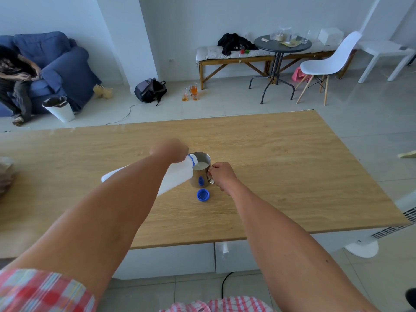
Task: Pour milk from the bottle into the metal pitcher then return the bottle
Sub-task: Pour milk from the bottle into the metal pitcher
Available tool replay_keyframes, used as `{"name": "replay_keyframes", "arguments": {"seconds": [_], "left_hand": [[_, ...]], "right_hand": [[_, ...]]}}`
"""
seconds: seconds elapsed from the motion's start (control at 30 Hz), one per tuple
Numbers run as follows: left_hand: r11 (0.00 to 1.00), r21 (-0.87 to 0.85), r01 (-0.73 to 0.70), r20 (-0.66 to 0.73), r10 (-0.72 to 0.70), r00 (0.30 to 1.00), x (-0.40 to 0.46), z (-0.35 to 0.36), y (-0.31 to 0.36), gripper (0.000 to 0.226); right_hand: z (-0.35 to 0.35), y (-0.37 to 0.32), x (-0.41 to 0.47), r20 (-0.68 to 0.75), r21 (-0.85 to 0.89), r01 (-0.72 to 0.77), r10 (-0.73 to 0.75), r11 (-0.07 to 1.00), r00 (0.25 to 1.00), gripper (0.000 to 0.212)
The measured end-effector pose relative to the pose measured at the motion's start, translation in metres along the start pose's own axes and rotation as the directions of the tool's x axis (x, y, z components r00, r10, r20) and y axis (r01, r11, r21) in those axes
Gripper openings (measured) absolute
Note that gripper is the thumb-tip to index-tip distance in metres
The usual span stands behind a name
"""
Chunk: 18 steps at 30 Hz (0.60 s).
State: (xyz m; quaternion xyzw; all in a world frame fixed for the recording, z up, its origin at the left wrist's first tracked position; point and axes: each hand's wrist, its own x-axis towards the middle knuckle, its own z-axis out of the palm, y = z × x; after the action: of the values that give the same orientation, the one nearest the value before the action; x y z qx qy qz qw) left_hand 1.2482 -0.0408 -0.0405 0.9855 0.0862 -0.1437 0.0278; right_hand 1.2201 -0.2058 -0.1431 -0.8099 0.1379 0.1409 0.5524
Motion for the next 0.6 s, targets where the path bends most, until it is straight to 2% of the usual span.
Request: {"name": "replay_keyframes", "arguments": {"seconds": [0.6], "left_hand": [[1.000,0.013,0.009,-0.008,-0.008,1.000,-0.0012,0.0000,0.0013,0.030]], "right_hand": [[0.0001,0.0032,0.0025,-0.005,0.015,0.019,-0.019,1.000,1.000,0.020]]}}
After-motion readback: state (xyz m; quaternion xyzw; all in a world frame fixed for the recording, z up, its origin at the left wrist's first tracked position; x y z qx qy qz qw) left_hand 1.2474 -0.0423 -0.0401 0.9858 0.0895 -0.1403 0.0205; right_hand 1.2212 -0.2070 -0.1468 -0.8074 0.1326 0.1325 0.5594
